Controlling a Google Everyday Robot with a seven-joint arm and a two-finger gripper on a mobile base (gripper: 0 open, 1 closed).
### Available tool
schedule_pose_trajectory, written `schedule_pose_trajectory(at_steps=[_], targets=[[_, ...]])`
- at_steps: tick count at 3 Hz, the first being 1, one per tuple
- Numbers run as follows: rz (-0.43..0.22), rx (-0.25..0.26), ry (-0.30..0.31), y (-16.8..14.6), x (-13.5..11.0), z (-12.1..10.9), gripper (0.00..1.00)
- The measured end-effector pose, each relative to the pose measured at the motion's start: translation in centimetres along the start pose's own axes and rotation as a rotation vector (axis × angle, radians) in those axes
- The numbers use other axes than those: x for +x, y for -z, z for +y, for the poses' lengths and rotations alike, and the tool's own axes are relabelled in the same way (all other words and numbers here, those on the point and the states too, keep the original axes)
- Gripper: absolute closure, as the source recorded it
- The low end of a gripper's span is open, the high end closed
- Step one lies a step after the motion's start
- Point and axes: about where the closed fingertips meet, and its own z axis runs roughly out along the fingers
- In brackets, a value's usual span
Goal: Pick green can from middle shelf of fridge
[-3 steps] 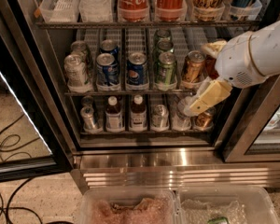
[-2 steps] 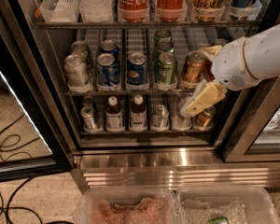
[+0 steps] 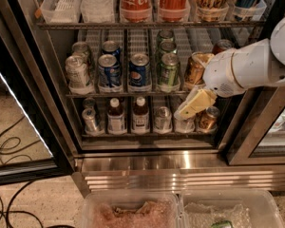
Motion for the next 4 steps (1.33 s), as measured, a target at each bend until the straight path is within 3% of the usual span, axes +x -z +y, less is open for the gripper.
schedule_pose_trajectory(at_steps=[1, 3, 4], targets=[[-0.020, -0.006, 0.004, -1.8, -0.6, -0.7, 0.00], [-0.039, 0.034, -0.020, -4.5, -1.2, -2.5, 0.00], [-0.044, 0.063, -0.056, -6.6, -0.3, -3.4, 0.00]])
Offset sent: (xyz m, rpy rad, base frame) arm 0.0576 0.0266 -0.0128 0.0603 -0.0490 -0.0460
